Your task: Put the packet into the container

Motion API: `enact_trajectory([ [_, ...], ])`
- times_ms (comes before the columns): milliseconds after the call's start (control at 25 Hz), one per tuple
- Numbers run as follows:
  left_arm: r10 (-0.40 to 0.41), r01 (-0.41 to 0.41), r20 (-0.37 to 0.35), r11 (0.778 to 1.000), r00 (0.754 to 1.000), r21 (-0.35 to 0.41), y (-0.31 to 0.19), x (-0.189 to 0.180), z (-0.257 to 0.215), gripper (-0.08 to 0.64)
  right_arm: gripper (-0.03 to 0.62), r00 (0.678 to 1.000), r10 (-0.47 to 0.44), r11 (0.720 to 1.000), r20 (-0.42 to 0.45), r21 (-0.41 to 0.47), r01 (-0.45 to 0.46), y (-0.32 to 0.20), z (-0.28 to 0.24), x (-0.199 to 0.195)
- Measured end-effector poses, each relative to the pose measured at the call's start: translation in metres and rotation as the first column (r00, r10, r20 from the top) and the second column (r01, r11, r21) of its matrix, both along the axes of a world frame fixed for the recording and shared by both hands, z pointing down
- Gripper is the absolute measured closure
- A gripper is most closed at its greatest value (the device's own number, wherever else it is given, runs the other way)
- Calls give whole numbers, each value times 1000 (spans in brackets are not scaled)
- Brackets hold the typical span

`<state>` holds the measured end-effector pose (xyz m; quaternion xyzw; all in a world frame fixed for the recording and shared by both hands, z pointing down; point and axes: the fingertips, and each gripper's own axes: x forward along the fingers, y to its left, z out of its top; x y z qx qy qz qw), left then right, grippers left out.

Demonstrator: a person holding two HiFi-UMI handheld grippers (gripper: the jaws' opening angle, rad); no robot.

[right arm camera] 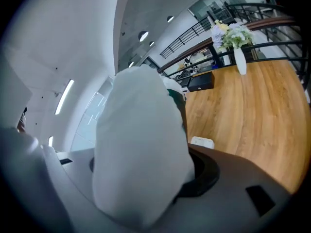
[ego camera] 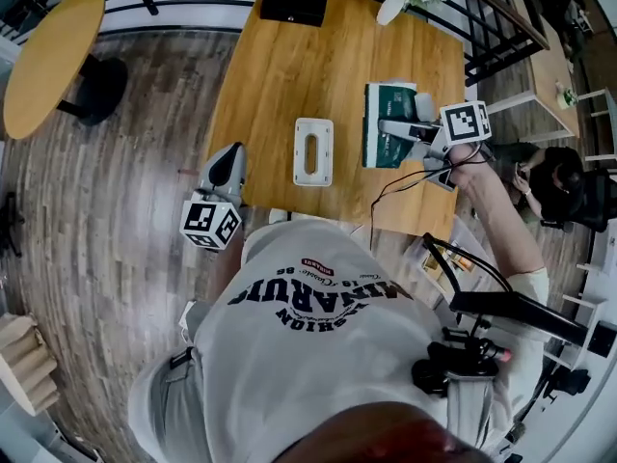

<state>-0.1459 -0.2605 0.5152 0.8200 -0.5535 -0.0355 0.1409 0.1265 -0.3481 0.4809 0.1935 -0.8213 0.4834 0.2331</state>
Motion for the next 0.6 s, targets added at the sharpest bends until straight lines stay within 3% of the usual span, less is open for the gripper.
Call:
enact_trajectory([
  [80,-3,3,-3,1000,1000,0,4,0,3,564,308,996,39,999,-86,-15,-41,-1,12,-14],
  [200,3,-3,-12,1000,1000,19,-5,7,-2,563,308,999,-14,999,34,-39,15,0,-2,-60],
  [320,-10,11,-22,1000,1000,18,0,12,-11,563,308,978,-102,989,182,-86,119,18,-18,-96],
  [600,-10,11,-17,999,1000,42,3,9,-21,563,308,982,-87,990,169,-91,103,13,-17,-93],
])
